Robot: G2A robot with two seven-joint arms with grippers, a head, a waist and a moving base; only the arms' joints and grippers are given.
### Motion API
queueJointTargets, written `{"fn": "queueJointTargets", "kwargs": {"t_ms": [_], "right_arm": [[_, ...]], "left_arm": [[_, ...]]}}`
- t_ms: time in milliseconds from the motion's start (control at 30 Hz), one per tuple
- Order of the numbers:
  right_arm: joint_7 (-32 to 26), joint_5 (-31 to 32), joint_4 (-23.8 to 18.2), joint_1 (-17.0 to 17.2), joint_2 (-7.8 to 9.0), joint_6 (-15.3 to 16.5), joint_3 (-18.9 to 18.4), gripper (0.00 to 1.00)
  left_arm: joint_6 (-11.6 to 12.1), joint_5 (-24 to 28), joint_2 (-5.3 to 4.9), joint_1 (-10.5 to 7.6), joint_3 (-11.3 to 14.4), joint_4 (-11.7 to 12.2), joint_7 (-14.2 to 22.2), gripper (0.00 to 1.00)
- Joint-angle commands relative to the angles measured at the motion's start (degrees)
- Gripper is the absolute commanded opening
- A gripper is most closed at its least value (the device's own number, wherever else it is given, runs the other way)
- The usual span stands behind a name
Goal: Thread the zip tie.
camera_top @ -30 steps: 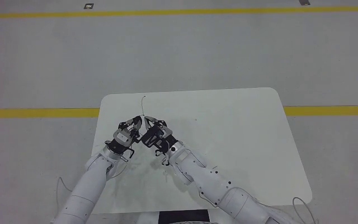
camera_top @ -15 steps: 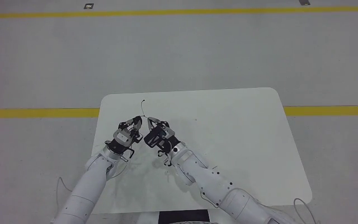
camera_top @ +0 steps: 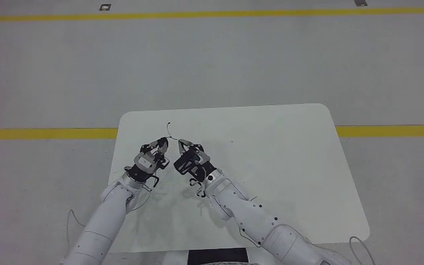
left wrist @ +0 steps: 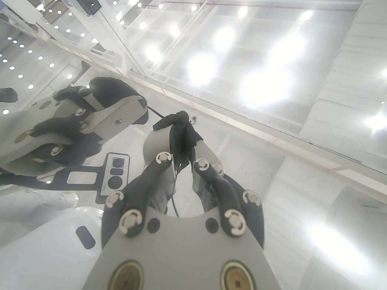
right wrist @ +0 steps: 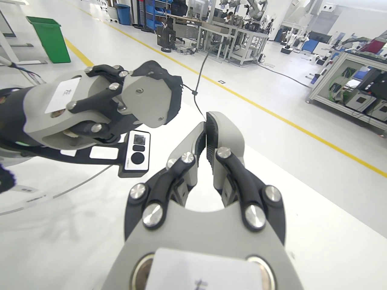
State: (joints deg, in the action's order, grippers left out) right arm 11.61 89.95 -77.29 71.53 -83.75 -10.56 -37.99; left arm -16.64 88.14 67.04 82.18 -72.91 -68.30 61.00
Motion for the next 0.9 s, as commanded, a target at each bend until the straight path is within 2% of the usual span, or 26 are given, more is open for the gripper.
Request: {"fn": "queueJointTargets", "kwargs": {"t_ms": [0, 867], "right_arm": [[-0.07, 0.0, -0.15, 0.14, 0.14, -0.09, -0.13, 0.0], [-1.08, 0.0, -1.42, 2.01, 1.78, -1.11, -1.15, 0.0]], "left_arm": [[0.0, 0.0, 0.0, 0.0, 0.0, 0.0, 0.0, 0.0], [0.0, 0.0, 0.0, 0.0, 0.0, 0.0, 0.0, 0.0]]}}
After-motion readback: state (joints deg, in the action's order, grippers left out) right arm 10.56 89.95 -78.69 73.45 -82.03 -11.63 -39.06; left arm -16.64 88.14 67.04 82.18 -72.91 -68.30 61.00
